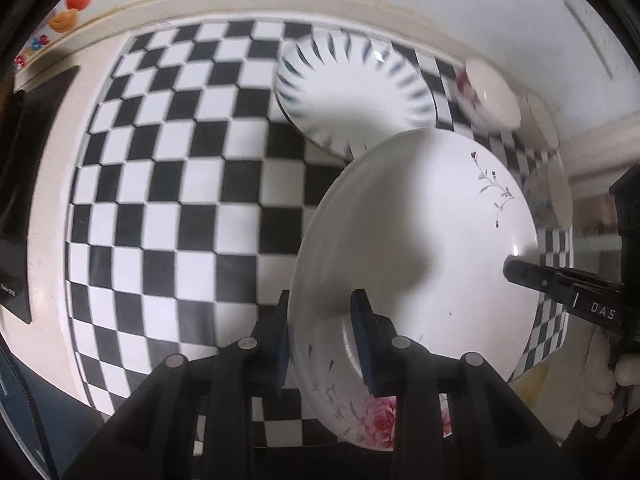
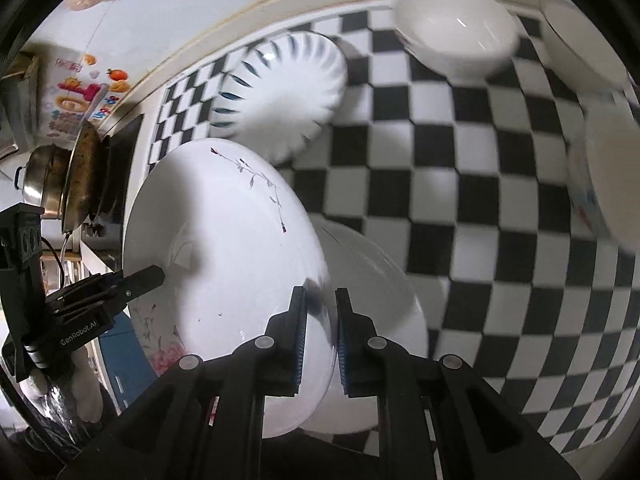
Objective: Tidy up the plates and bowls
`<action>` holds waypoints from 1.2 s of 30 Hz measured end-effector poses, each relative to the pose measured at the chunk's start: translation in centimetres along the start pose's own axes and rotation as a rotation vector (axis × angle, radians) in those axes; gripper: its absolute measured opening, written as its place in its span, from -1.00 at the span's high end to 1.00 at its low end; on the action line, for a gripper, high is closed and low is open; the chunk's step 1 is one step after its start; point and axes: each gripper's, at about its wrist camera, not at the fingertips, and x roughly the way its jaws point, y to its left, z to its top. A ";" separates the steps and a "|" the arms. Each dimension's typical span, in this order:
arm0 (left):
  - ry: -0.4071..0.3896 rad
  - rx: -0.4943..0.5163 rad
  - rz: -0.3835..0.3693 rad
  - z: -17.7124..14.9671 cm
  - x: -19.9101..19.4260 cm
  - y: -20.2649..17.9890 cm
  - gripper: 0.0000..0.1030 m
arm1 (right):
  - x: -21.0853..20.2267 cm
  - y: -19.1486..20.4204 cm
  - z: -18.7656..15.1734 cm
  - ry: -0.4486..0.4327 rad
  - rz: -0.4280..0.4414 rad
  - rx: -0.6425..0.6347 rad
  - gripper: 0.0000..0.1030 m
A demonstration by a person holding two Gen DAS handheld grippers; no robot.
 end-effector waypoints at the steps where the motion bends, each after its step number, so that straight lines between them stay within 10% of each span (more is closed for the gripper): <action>1: 0.017 0.004 0.002 -0.3 0.7 -0.4 0.51 | 0.2 -0.8 -0.6 0.003 -0.001 0.009 0.70; 36: 0.159 0.106 0.135 -3.3 8.6 -6.1 0.48 | 5.3 -3.9 -3.5 0.123 -0.079 0.046 0.69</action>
